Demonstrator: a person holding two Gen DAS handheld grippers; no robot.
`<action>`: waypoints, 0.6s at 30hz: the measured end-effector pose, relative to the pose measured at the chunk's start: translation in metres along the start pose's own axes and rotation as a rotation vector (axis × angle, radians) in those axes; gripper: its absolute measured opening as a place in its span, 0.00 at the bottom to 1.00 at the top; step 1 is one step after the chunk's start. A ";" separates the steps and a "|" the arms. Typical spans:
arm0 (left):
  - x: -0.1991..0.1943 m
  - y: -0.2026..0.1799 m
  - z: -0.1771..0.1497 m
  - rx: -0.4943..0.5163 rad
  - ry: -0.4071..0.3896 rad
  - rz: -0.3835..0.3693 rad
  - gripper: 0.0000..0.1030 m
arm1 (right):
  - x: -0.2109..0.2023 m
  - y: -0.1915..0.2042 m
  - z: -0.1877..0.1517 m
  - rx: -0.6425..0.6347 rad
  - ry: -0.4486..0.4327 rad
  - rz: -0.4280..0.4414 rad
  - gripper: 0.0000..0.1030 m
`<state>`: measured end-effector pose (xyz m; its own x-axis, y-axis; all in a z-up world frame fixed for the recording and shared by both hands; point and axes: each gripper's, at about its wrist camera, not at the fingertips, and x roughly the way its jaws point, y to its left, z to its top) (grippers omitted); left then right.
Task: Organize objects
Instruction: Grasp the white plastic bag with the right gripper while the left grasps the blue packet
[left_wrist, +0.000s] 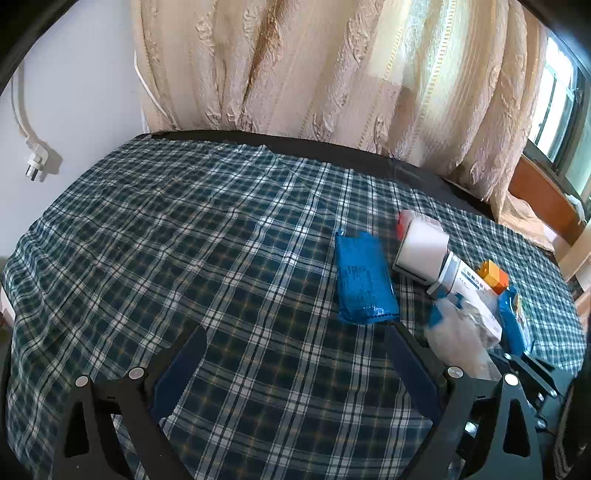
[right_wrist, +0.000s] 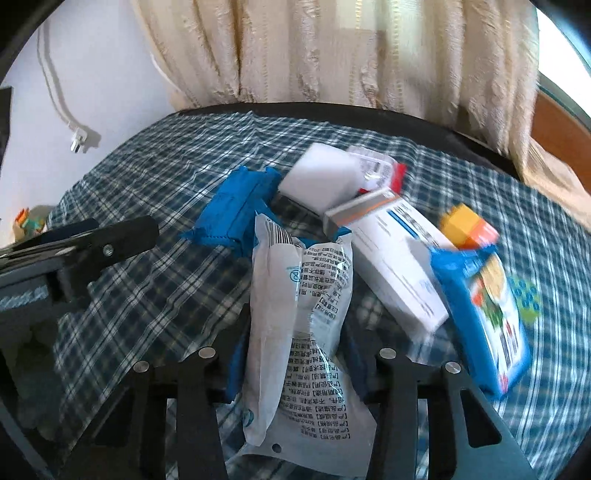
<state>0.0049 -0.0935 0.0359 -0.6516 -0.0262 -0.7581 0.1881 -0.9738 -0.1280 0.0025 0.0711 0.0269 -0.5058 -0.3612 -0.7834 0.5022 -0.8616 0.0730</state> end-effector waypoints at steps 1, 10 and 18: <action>0.001 0.000 0.000 0.001 0.003 0.002 0.96 | -0.005 -0.003 -0.005 0.021 -0.008 0.003 0.44; 0.007 -0.007 -0.004 0.028 0.003 0.017 0.96 | -0.056 -0.025 -0.042 0.195 -0.112 0.006 0.44; 0.012 -0.007 -0.004 0.019 -0.001 0.036 0.96 | -0.075 -0.031 -0.058 0.234 -0.149 0.008 0.44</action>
<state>-0.0009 -0.0864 0.0253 -0.6459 -0.0612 -0.7610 0.1972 -0.9763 -0.0888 0.0658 0.1454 0.0476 -0.6087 -0.4015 -0.6844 0.3398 -0.9113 0.2324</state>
